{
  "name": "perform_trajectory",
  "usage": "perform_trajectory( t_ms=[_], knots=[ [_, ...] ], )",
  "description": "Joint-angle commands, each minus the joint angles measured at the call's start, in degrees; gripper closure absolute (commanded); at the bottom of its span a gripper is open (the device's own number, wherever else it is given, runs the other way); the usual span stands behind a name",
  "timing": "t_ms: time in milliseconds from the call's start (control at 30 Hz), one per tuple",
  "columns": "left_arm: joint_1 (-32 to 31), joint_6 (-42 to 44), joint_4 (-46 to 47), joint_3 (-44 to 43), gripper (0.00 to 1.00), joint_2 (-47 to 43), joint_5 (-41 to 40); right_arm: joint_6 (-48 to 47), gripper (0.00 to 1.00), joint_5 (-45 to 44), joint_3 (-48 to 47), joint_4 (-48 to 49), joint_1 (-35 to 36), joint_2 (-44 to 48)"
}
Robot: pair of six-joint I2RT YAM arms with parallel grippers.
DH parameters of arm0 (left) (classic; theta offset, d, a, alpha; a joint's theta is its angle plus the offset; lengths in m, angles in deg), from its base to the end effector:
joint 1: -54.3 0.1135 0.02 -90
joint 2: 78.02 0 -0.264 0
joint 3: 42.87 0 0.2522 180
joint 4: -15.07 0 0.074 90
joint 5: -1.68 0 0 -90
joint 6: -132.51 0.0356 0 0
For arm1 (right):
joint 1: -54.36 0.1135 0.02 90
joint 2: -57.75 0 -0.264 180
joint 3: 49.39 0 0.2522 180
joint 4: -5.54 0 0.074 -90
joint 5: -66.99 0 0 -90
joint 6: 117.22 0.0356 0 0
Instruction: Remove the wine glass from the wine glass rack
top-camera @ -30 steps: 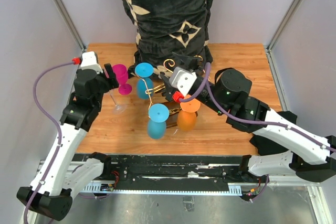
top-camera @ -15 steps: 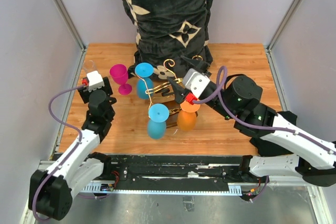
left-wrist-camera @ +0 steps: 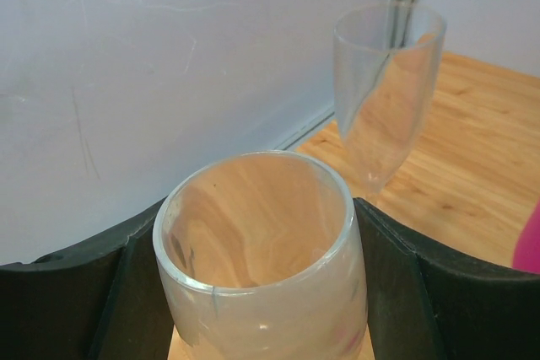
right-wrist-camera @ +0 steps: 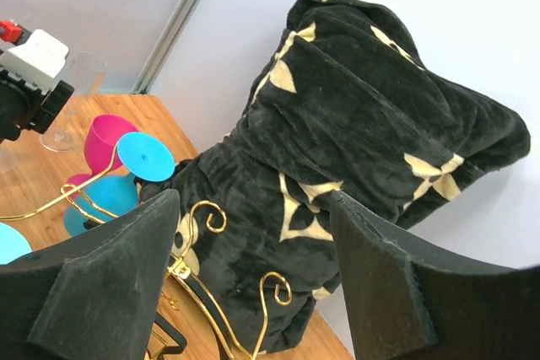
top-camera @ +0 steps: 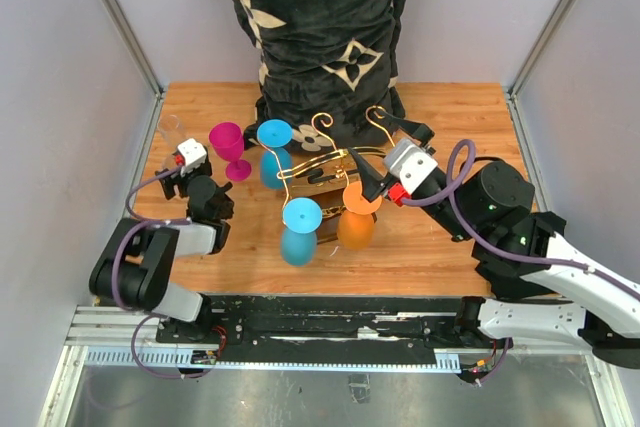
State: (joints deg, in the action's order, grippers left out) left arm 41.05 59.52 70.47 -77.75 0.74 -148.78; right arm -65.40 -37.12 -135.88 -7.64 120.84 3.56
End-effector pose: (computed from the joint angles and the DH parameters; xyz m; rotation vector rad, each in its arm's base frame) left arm 0.2407 -0.0249 0.2159 -0.5293 1.4251 0.7704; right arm 0.0803 0.1627 0.4979 -0.8454 0.9237 0.2757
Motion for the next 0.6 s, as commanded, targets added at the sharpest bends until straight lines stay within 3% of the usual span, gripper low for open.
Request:
perform_trajectory(
  t_ms=[0,67,267,467,567],
  knots=[
    [0.2,10.9,29.6,-0.1,0.48,9.8,-4.9,0.2,0.27,-2.2,1.2,1.6,-0.8,2.8],
    [0.2,13.7,34.9,-0.9,0.49,13.6,-5.8,0.2,0.27,-2.4,1.6,1.6,-0.9,3.6],
    [0.2,12.5,35.7,-1.5,0.48,16.3,-5.6,0.4,0.28,-3.1,2.1,1.7,-1.2,3.6],
    [0.2,9.5,35.6,-0.8,0.4,16.7,-6.0,1.3,0.28,-2.8,2.4,1.8,-2.6,3.0],
    [0.0,8.0,35.6,-0.1,0.3,16.9,-6.7,2.1,0.27,-2.4,2.2,1.4,-3.7,2.7]
  ],
)
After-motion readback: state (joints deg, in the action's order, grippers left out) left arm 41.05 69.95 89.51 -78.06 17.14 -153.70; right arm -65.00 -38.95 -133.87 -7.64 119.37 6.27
